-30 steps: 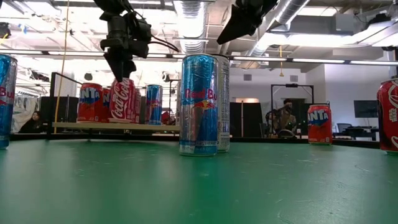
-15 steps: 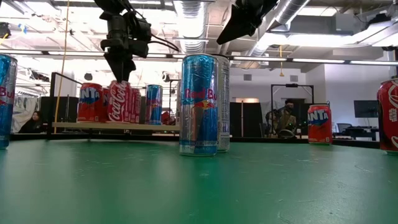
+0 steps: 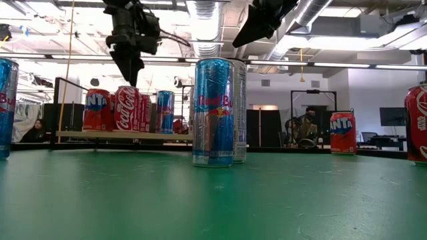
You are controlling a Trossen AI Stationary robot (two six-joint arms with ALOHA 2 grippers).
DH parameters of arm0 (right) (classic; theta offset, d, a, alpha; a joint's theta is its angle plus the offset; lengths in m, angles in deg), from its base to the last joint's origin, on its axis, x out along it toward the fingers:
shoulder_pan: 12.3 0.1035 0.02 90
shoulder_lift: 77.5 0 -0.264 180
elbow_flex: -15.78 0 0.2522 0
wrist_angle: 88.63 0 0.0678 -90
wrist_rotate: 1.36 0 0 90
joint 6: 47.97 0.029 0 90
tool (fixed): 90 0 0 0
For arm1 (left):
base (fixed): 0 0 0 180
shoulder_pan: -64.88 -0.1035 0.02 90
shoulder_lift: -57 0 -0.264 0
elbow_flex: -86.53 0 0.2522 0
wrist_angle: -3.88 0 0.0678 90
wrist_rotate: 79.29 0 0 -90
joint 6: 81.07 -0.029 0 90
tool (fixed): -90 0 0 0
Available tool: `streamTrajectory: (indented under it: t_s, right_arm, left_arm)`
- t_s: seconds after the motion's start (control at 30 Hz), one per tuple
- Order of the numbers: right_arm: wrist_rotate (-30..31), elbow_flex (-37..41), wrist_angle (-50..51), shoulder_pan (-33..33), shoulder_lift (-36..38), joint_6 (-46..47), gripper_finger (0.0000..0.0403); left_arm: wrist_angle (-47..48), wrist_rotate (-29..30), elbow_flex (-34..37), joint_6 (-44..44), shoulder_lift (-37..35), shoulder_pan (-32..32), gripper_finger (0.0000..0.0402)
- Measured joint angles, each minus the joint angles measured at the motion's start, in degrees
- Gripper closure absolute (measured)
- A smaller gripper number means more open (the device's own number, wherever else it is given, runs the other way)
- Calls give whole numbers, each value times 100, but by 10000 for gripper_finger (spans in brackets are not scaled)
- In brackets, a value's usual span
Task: Place canned beverage on shelf
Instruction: Put the bottom red and white soda can on the shelf aligned with the other red and white soda can
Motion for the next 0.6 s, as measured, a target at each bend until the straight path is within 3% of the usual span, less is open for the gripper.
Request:
streamTrajectory:
  t_s: [0.13, 0.3, 0.43, 0.6]
  right_arm:
    - [0, 0, -5, 0, 0, -10, 378]
    - [0, 0, -22, 0, 0, -9, 378]
    - [0, 0, -23, 0, 0, -14, 378]
    - [2, 0, -112, -4, 0, -111, 378]
  left_arm:
    - [-3, -242, -307, 115, -143, -2, 109]
    - [266, -1324, -295, 416, -448, 130, 113]
    - [488, -1051, 137, 367, -709, 585, 153]
    - [259, -206, 774, 234, -963, 997, 260]
